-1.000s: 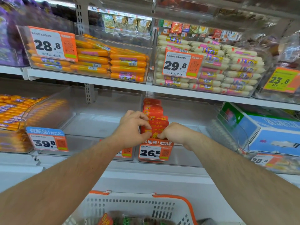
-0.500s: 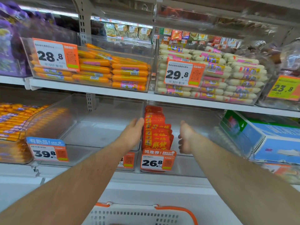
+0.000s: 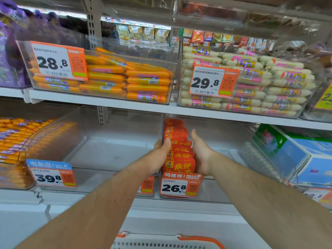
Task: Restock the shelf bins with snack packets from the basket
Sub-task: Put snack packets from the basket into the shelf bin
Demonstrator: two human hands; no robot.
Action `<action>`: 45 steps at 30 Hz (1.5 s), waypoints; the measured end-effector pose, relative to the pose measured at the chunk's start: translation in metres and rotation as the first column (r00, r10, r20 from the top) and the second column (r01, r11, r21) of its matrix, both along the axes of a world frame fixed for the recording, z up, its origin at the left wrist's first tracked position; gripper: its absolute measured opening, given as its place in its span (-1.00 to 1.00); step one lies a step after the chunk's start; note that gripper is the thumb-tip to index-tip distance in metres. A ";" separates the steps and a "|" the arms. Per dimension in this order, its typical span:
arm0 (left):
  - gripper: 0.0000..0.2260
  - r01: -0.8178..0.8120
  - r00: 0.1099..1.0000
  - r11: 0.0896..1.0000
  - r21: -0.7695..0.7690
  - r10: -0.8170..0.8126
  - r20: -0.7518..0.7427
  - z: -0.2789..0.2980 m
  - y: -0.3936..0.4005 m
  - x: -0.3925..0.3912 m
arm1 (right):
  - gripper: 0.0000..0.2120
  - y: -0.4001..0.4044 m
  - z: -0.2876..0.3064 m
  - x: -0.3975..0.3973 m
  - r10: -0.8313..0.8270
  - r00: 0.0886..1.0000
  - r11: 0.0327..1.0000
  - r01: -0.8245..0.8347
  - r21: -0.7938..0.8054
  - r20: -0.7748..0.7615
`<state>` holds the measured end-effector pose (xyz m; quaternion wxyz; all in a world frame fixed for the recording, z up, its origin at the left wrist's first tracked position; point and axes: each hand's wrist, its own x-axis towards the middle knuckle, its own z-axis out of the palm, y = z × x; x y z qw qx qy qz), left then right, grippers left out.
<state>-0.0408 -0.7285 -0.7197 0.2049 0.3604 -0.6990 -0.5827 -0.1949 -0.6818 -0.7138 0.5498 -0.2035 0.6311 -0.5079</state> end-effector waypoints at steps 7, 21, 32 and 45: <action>-0.59 0.007 1.000 1.000 -0.004 -0.007 0.002 -0.003 -0.002 0.001 | -0.31 -0.007 -0.008 -0.001 -0.121 0.983 0.993 0.120 -0.016 -0.136; -0.56 0.022 1.000 1.000 0.008 -0.022 -0.009 -0.007 -0.005 0.002 | -0.30 0.004 -0.019 -0.016 -0.172 0.940 0.984 0.180 0.001 -0.295; -0.58 0.007 1.000 1.000 0.016 -0.007 -0.001 -0.011 -0.006 -0.002 | -0.20 0.003 -0.009 -0.016 0.007 0.969 0.999 0.004 0.046 -0.248; -0.53 -0.097 0.994 0.994 0.057 0.094 0.053 -0.004 -0.011 -0.009 | -0.21 -0.039 -0.023 -0.031 -0.054 0.982 0.998 0.056 0.002 -0.180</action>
